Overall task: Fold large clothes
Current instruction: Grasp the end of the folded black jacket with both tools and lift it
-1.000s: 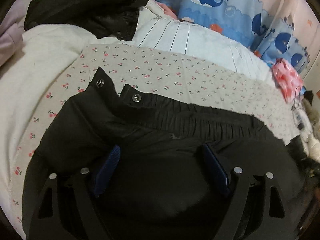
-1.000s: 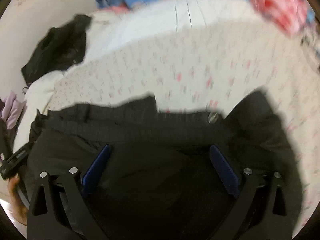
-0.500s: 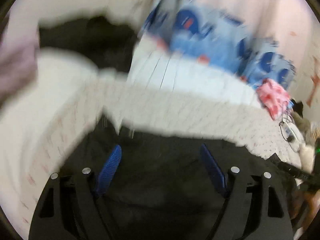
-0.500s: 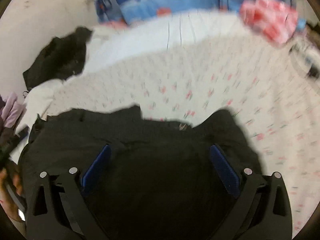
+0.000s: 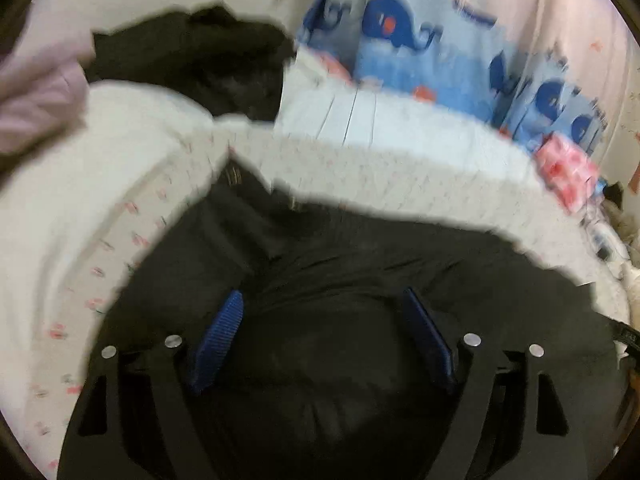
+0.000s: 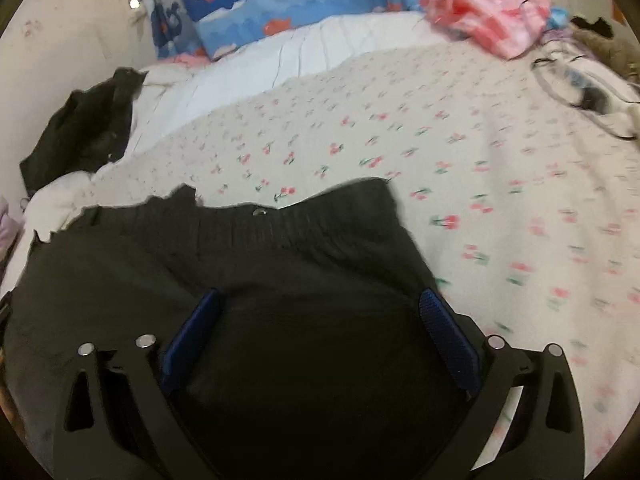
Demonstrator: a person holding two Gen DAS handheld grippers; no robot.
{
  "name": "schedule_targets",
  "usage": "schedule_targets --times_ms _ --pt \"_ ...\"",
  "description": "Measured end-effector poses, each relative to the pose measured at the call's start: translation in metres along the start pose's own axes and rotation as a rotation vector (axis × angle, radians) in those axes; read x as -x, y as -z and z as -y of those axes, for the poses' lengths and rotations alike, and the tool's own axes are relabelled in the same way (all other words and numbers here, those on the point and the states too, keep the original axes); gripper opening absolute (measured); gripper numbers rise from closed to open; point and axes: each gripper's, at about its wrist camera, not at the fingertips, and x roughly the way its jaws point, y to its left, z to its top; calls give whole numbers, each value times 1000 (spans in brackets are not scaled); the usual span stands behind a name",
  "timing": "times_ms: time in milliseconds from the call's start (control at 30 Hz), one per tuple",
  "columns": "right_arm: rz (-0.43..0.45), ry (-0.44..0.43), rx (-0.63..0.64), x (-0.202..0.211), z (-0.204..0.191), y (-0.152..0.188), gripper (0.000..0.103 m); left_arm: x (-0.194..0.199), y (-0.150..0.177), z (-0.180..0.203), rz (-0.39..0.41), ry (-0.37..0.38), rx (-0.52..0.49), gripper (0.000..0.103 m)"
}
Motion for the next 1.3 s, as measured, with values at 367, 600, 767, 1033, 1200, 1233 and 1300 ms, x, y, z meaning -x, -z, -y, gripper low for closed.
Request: schedule_targets --times_ms 367,600,767,1033,1200,1233,1300 --pt "-40 34 -33 59 -5 60 96 39 51 -14 -88 -70 -53 84" --pt "48 -184 576 173 -171 112 96 134 64 -83 -151 173 286 84" --pt "-20 -171 1088 151 -285 210 96 165 90 -118 -211 276 481 84" --pt "-39 -13 861 92 -292 187 96 166 119 -125 -306 395 588 91" --pt "-50 -127 600 105 -258 147 96 128 130 -97 -376 507 626 92" --pt "-57 -137 615 107 -263 150 96 116 130 -87 -381 537 641 93" --pt "-98 -177 618 118 -261 152 96 98 128 -74 -380 545 674 93"
